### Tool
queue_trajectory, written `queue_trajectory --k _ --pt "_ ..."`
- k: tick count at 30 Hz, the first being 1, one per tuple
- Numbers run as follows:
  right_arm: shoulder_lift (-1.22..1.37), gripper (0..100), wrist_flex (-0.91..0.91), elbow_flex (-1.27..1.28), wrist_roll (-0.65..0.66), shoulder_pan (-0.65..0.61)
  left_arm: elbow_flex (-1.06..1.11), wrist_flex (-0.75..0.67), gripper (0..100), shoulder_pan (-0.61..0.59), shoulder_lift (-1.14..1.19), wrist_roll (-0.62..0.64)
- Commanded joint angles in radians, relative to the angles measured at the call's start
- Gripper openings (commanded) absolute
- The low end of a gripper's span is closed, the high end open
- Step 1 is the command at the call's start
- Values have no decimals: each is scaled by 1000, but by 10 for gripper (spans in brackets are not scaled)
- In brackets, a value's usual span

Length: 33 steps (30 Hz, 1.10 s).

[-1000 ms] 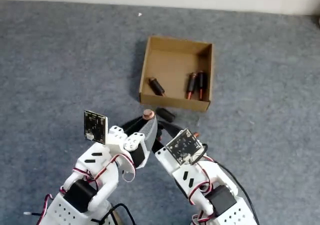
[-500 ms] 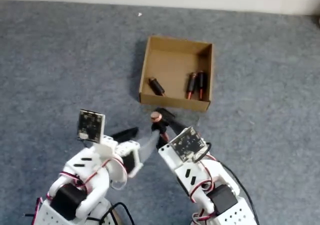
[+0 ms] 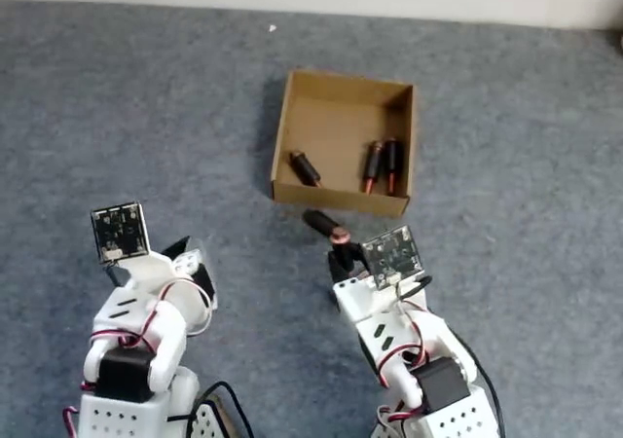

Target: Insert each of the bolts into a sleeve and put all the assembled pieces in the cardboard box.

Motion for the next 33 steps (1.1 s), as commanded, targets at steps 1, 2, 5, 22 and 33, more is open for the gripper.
queue_trajectory --k 1,2,5,22,33 --pt "13 5 2 -120 -11 16 36 -3 5 -53 -5 -57" --pt "44 5 2 -150 -11 16 53 -3 5 -53 -5 -57" --pt "199 5 -4 -257 -11 16 97 -3 5 -53 -5 -57" --pt "1346 5 -476 -977 -12 151 119 -3 5 -54 -5 -57" --pt "1906 5 -613 -1231 -11 171 191 -124 5 -56 -5 -57"
